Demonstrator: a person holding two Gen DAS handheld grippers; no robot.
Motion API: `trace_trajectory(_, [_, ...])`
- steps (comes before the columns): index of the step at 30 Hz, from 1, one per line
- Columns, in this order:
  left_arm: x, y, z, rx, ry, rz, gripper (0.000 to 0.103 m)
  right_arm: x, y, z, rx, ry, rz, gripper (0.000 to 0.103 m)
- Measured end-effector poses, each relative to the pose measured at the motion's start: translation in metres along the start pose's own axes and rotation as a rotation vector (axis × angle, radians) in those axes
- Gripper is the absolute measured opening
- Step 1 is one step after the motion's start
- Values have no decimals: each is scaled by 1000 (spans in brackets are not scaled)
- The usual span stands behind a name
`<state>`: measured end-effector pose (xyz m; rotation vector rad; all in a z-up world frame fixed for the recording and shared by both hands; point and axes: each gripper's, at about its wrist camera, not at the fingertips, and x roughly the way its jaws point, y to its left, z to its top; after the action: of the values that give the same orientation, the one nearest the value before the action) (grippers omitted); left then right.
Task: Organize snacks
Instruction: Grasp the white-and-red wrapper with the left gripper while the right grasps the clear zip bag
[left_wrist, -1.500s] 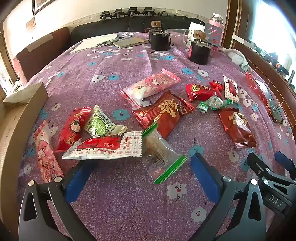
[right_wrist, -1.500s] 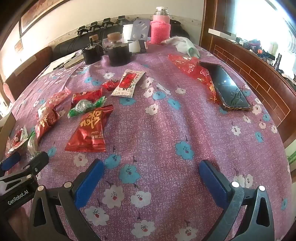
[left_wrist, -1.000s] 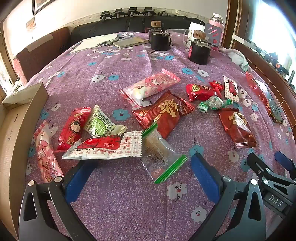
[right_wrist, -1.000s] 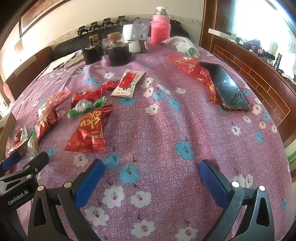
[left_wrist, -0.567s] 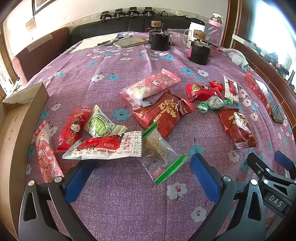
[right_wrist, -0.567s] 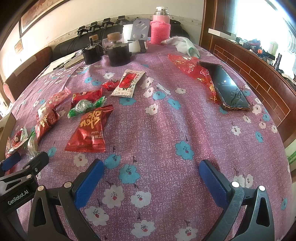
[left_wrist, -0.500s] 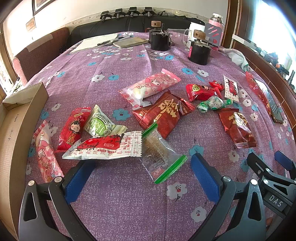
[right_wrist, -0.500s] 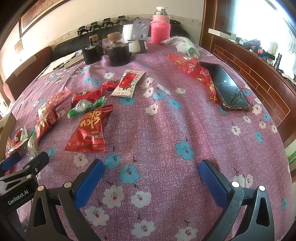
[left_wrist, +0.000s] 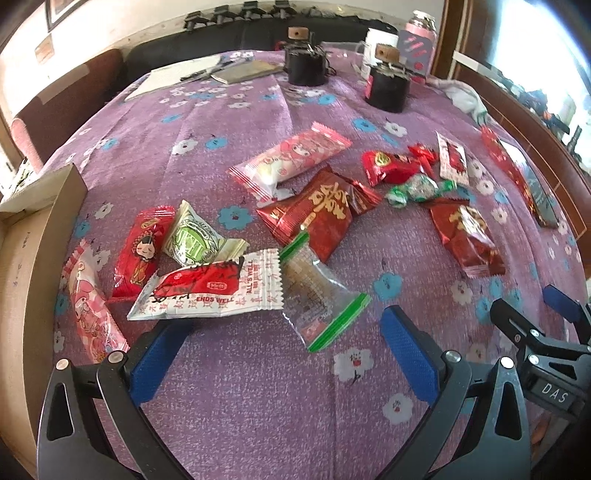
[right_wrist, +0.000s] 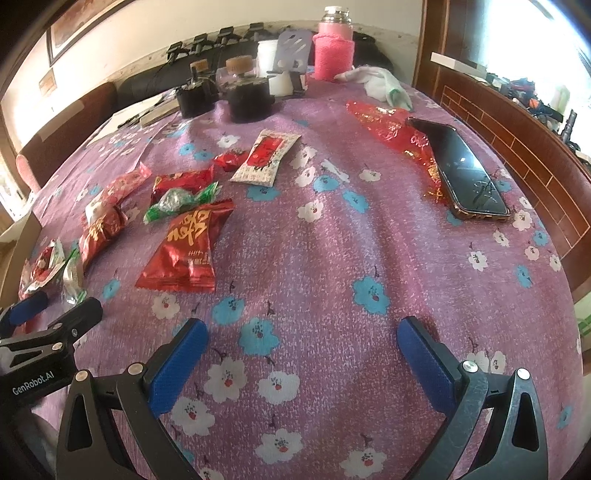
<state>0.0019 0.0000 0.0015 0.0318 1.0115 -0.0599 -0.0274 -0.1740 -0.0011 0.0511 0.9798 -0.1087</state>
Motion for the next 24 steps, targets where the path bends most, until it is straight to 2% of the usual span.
trace_trajectory(4, [-4,0,-5,22,6,-15,103,-1,6,-3,44,21,-35,103])
trace_trajectory(9, [-12,4,-12,15,11,-48,103,-1,7,-1,31,42,-41,103])
trace_trajectory(12, [-33,12,-16,-9,-47,-81,103,-5,8,0,24,35,-61,102])
trace_trajectory(16, [-77,34,-19,-34,-171,-112,103,-34,8,-1,24,-87,-36,102])
trace_trajectory(18, [-99,53,-20,-61,-235,-163,103,-58,11,0,9,-194,-18,102])
trace_trajectory(20, [-121,75,-21,-78,-303,-179,103,-81,19,-1,-28,-317,-3,103])
trace_trajectory(22, [-136,95,-17,-92,-336,-155,103,-90,29,3,-67,-358,31,103])
trace_trajectory(24, [-151,118,-15,-133,-350,-111,103,-90,44,13,-102,-332,32,103])
